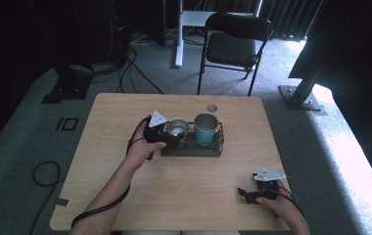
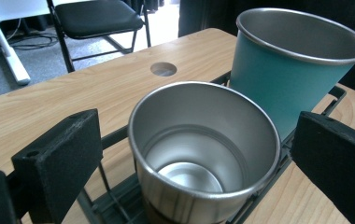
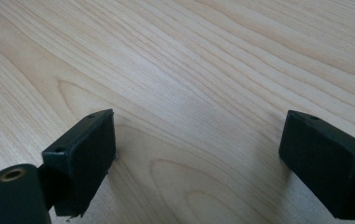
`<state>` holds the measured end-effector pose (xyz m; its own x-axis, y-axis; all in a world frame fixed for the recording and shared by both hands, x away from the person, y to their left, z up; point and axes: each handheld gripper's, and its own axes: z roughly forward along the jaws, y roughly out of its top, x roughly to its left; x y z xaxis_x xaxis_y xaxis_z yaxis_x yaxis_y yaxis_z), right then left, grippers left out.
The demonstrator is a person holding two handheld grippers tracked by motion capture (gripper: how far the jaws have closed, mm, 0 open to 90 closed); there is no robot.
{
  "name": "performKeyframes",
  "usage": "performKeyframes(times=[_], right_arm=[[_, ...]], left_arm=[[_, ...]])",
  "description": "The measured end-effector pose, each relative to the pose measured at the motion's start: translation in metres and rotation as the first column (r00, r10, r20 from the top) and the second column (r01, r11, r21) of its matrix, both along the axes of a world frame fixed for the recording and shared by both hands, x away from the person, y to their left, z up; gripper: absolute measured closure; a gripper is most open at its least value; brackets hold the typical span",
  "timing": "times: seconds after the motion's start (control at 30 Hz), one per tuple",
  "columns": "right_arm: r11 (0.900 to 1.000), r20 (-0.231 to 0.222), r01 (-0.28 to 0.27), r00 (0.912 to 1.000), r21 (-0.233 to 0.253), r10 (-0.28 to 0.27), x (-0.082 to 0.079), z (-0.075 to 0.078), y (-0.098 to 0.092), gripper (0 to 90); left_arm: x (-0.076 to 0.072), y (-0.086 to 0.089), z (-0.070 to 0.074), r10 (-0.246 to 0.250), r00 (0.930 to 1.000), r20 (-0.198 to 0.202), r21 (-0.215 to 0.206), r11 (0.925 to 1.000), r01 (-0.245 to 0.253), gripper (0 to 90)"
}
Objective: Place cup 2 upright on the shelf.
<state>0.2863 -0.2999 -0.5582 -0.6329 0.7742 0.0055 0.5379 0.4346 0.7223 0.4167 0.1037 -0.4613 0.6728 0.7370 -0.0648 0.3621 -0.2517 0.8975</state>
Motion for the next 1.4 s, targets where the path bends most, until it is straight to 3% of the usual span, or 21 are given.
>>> performKeyframes(times=[0.77, 1.4], right_arm=[[1.000, 0.001, -0.001, 1.0000, -0.001, 0.001, 0.000, 0.000, 0.000, 10.5], [1.000, 0.000, -0.001, 1.0000, -0.001, 0.001, 0.000, 0.000, 0.000, 10.5]], left_arm=[[-0.016, 0.038, 0.008, 0.051, 0.9986, -0.016, -0.025, 0.9984, -0.052, 3.1], [-0.028, 0.077, 0.007, 0.111, 0.9938, -0.014, 0.008, 0.9938, -0.111, 3.1]])
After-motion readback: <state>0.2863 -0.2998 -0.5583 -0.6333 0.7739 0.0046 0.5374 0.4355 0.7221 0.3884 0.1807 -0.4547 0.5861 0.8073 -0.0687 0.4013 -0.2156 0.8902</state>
